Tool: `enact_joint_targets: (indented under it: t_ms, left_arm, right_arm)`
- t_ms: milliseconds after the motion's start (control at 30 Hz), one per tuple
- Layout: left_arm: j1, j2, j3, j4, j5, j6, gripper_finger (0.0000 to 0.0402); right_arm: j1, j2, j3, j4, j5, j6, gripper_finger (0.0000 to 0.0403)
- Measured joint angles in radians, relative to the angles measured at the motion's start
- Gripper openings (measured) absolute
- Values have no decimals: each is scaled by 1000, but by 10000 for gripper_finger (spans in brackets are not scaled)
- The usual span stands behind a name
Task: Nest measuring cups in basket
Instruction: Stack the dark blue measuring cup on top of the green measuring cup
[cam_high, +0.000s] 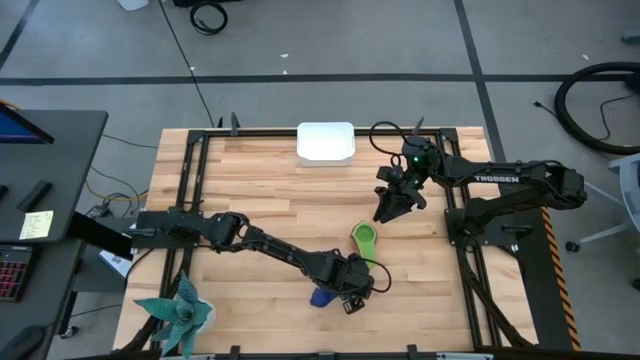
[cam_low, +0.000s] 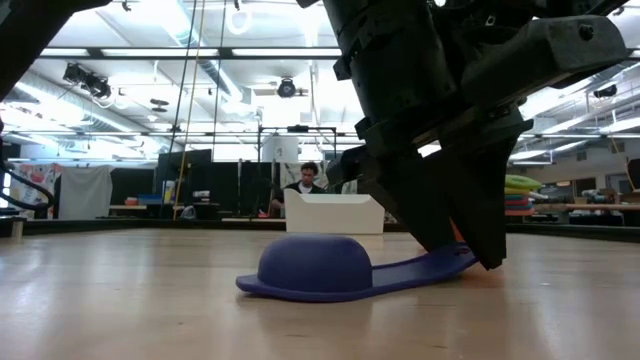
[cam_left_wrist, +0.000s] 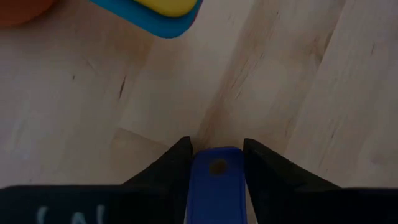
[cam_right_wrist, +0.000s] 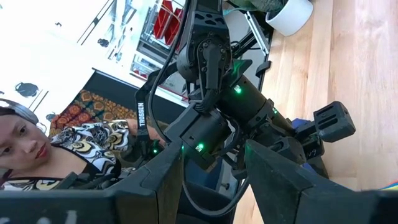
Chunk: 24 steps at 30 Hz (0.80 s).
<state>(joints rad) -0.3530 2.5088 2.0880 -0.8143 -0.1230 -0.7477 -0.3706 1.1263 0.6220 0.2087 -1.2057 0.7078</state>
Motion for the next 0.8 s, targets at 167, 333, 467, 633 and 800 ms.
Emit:
enact_joint_targets:
  t_ms: [167,333,467,633,800]
  left_arm:
    - [-3,0,0,0,0,-1,132]
    - [6,-15,1,-2,18,-45,132]
    - [27,-40,-2,-8,49,-80,132]
    - [50,-77,-7,-63,59,-82,132]
    - [66,-113,-2,-144,77,-82,132]
  right_arm:
    - [0,0,0,0,0,0,177]
    - [0,0,0,0,0,0,177]
    - [0,0,0,0,0,23,177]
    - [0,0,0,1,0,34,177]
    - [0,0,0,8,0,33,177]
